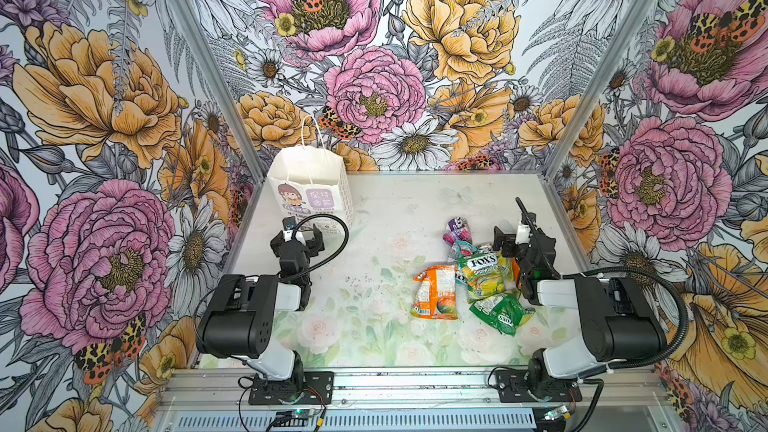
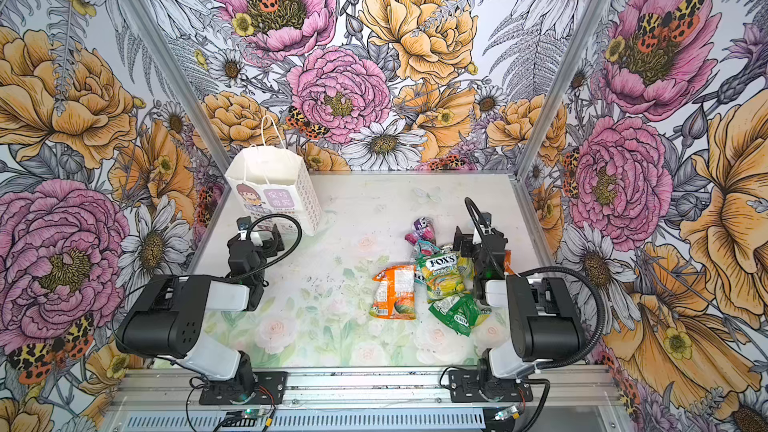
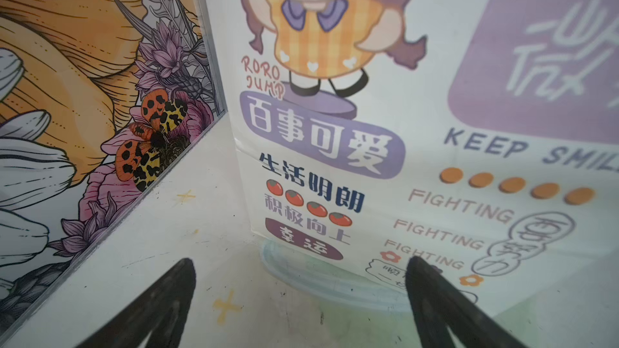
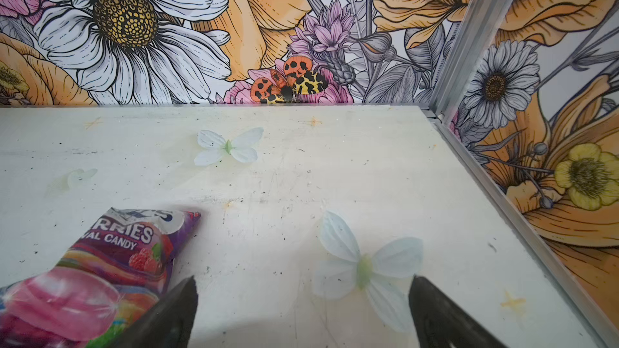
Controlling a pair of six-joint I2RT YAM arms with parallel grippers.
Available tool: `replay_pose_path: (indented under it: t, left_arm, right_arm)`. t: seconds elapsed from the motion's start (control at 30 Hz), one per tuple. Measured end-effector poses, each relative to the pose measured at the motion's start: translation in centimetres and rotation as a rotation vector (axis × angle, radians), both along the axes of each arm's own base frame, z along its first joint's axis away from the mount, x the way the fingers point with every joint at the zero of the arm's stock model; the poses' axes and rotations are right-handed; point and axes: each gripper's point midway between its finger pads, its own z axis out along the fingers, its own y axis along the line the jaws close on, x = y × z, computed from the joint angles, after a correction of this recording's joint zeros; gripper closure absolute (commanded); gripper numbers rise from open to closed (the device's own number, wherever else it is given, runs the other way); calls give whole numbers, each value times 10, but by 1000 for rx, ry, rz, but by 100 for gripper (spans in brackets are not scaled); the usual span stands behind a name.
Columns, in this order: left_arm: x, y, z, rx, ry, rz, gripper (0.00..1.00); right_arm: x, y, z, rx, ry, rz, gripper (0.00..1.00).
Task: Place the snacks into the paper bag
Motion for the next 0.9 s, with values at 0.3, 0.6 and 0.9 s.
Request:
replay_pose_path:
  t: [0.3,0.6,0.9]
  left_arm:
    - [0,0,0,0,0,0,1]
    - [0,0,0,0,0,0,1]
    - [1,-4,-3,-11,13,-45,1]
  right_arm:
    - [0,0,0,0,0,0,0]
    - [0,0,0,0,0,0,0]
    - [0,0,0,0,0,0,0]
